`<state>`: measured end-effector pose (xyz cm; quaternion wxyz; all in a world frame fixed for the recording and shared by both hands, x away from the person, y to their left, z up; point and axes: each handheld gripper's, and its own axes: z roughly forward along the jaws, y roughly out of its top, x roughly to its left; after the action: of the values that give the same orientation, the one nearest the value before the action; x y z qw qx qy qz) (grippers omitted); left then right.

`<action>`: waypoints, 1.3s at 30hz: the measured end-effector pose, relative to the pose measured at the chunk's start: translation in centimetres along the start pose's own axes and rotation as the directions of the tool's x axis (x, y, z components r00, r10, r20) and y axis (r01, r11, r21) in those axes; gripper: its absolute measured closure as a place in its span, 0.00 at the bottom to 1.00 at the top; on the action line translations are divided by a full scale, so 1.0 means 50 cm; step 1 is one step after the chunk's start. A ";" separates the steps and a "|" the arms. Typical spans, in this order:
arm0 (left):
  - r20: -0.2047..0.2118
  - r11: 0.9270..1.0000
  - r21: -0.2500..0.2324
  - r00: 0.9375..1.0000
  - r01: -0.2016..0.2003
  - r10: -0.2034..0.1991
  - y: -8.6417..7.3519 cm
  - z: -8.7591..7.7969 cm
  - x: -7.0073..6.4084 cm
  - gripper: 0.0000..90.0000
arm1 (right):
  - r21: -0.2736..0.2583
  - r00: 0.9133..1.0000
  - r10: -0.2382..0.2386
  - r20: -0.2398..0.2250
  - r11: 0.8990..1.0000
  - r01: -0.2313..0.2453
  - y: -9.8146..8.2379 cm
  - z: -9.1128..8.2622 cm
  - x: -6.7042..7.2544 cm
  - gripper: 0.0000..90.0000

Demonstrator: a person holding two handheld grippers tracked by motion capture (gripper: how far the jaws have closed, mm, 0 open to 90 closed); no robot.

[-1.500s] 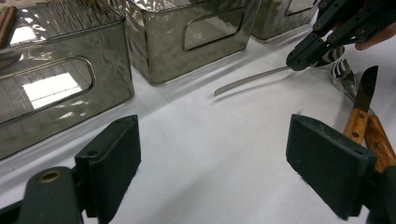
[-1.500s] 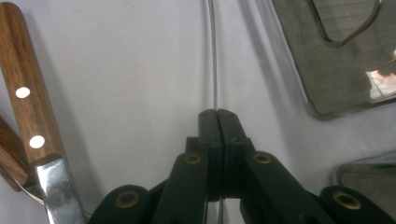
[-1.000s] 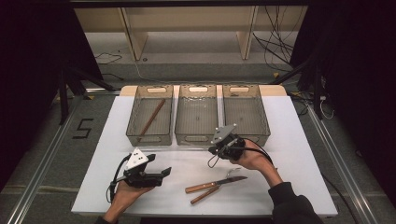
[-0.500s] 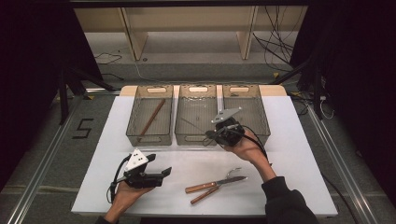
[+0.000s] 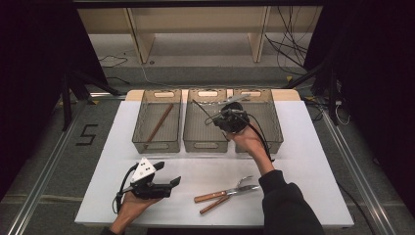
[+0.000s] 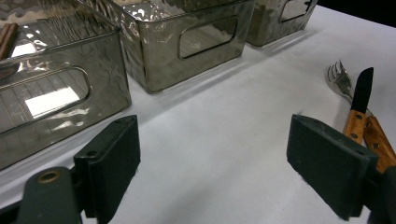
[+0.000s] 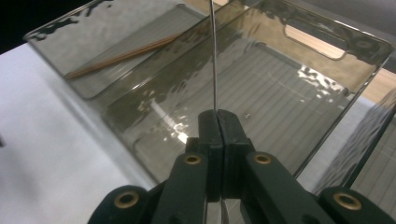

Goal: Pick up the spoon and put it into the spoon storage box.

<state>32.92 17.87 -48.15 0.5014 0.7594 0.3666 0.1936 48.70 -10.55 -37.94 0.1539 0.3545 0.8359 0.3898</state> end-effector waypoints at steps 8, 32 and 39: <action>0.004 1.000 0.006 1.000 -0.003 0.003 -0.001 0.001 -0.002 0.19 | 0.016 0.999 0.034 0.030 0.999 -0.035 0.030 0.028 -0.005 1.00; 0.000 1.000 0.013 1.000 -0.021 0.021 -0.001 0.000 -0.002 0.19 | 0.095 0.994 0.045 0.102 0.994 -0.054 0.038 0.104 -0.007 0.99; -0.002 1.000 0.008 1.000 -0.019 0.019 -0.002 0.000 -0.003 0.19 | 0.121 0.994 0.041 0.104 0.991 -0.053 0.033 0.119 -0.007 0.97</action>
<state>32.78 17.78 -48.21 0.4961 0.7647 0.3605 0.1977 52.88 -6.83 -40.55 0.1645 0.4024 0.8409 0.3223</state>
